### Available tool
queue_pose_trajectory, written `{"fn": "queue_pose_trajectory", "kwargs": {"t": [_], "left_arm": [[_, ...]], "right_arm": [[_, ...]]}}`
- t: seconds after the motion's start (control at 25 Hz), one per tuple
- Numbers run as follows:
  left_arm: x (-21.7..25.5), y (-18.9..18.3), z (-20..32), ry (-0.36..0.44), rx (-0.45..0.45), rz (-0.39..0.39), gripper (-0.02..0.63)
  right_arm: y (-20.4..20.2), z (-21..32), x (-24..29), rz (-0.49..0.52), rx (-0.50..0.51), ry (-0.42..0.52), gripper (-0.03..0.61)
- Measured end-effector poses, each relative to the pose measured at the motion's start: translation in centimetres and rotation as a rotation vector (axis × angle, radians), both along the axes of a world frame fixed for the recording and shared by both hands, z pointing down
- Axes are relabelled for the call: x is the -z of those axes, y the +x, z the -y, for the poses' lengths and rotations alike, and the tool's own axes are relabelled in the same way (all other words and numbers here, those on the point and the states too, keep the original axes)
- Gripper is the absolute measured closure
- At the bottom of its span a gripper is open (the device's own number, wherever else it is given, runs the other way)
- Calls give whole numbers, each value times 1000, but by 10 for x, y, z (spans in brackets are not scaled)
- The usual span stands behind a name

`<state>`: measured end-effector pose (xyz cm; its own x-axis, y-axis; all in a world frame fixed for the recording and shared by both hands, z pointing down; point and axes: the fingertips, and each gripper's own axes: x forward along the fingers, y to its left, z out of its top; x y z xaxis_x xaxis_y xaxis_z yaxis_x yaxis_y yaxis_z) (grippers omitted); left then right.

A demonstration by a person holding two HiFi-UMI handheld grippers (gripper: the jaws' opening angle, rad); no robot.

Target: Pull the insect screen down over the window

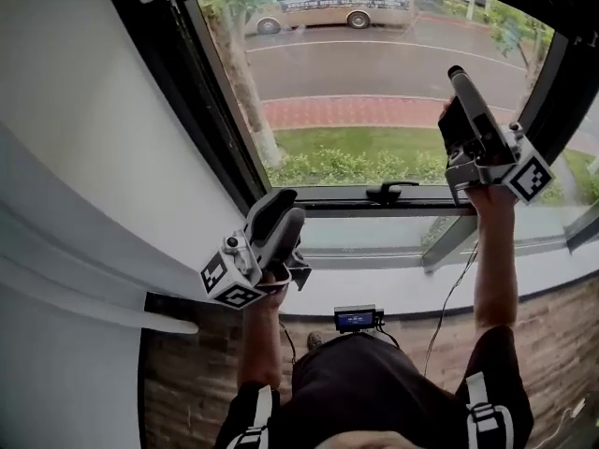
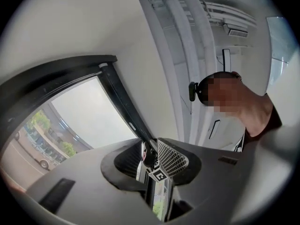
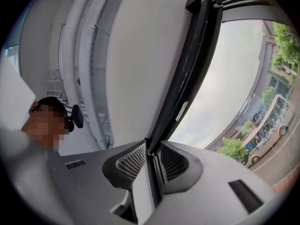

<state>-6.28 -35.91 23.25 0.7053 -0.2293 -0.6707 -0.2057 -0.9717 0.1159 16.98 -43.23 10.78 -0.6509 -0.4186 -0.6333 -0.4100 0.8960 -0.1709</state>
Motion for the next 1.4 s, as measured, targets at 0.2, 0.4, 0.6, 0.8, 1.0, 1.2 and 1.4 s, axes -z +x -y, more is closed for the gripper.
{"fn": "queue_pose_trajectory", "kwargs": {"t": [0.2, 0.4, 0.6, 0.8, 1.0, 1.2, 1.4], "left_arm": [[25, 23, 3, 50, 10, 24, 511], [41, 40, 1, 35, -4, 0, 511], [44, 53, 0, 40, -32, 12, 511], [40, 51, 3, 70, -25, 25, 511], [49, 52, 10, 110, -17, 42, 511], [48, 63, 14, 109, -36, 66, 511], [44, 69, 17, 95, -50, 75, 511]], "right_arm": [[4, 12, 10, 8, 21, 30, 495], [-4, 35, 29, -19, 10, 29, 491], [-15, 56, 58, -26, -1, 37, 454], [-19, 87, 76, 0, -33, 15, 453], [-15, 100, 85, 39, -60, 5, 453], [-16, 102, 95, 49, -63, 21, 453], [-8, 109, 100, 79, -67, 2, 453]]}}
